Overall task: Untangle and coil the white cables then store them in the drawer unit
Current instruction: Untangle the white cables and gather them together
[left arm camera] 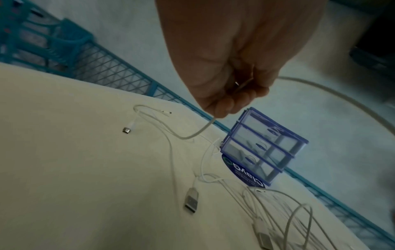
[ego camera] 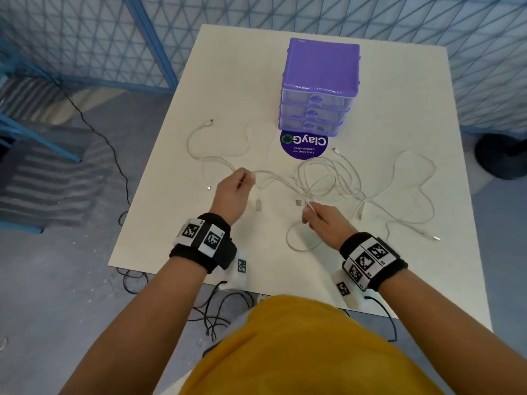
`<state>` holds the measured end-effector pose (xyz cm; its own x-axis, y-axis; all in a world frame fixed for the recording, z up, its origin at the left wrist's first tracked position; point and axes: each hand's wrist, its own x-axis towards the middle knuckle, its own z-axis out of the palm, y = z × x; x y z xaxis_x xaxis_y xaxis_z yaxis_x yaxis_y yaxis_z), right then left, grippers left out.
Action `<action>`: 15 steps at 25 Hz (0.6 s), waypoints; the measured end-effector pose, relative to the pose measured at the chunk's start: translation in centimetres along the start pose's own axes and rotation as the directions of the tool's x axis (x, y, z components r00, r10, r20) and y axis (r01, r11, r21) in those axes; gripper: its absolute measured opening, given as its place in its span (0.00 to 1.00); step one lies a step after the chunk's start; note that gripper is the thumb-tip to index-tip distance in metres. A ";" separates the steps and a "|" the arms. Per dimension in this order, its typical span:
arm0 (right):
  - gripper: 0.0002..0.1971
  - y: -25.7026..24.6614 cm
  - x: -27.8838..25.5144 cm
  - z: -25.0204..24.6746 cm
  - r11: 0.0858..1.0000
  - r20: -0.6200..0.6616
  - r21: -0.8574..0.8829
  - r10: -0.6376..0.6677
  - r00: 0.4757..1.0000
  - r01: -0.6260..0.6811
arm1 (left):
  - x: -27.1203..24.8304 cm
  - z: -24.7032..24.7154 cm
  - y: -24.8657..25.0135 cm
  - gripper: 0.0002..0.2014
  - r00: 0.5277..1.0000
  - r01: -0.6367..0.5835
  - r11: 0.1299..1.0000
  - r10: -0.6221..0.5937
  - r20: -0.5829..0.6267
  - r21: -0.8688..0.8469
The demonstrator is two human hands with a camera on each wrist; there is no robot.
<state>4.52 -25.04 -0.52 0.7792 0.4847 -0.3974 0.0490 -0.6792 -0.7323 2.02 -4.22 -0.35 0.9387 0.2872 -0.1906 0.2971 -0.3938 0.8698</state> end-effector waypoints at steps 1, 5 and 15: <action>0.14 0.8 -0.7 -0.4 1.000 -0.052 0.029 0.007 0.999 -0.005 | 0.2 0.0 0.2 0.11 0.999 0.017 1.000 -0.016 -0.027 0.019; 0.13 1.4 -1.5 -2.1 0.992 -0.112 -0.109 -0.073 0.991 0.061 | -1.0 1.4 2.6 0.25 0.981 -0.183 0.892 0.192 0.021 0.414; 0.13 5.1 -4.0 -5.6 0.974 -0.125 -0.222 0.020 0.992 -0.048 | -0.4 4.7 4.9 0.17 0.974 -0.224 0.870 0.191 0.117 0.439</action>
<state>5.15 -33.52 0.42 0.8518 0.3985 -0.3400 0.1496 -0.8070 -0.5713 3.94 -10.36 1.79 0.9921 0.1020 -0.0726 0.1251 -0.7900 0.6001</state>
